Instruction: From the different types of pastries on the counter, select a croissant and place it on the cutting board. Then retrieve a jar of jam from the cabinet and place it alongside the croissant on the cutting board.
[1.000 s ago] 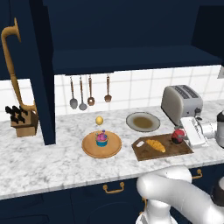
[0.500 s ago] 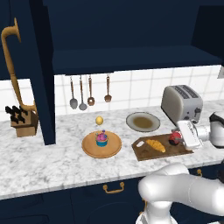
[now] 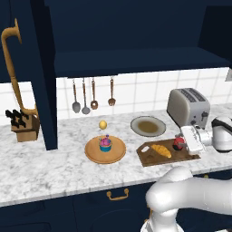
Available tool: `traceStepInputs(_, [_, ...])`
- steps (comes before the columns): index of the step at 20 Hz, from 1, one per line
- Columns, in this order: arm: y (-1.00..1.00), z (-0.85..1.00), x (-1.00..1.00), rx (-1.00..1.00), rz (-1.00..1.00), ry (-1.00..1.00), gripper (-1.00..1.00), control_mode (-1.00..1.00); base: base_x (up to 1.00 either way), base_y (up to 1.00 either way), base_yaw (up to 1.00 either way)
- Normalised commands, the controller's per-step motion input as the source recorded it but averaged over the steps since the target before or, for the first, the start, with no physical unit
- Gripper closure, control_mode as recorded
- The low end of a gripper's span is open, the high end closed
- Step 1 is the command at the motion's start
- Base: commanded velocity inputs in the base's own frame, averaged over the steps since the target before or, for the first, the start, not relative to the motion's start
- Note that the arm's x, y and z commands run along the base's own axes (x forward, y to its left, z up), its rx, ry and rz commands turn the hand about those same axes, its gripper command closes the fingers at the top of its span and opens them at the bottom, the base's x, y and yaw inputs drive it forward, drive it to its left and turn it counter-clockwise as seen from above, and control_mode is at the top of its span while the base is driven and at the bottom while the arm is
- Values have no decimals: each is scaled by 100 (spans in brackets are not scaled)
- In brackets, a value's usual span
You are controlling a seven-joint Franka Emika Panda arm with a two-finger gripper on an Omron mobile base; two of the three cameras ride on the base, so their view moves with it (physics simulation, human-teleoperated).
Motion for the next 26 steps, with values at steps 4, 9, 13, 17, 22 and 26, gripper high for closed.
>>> traceStepInputs(4, [-8,-33,36,0,0,11,100,-100,0,0,0])
traceStepInputs(9, [-8,-40,32,0,0,8,100,-100,0,0,0])
traceStepInputs(13, [-15,-40,35,0,0,0,100,-100,0,0,0])
traceStepInputs(17, [-19,-51,10,0,0,0,100,-100,0,0,0])
traceStepInputs(22, [-22,-45,-49,0,0,-11,-100,-100,0,0,0])
traceStepInputs(26, [-38,4,-12,4,0,-2,-100,-100,0,0,0])
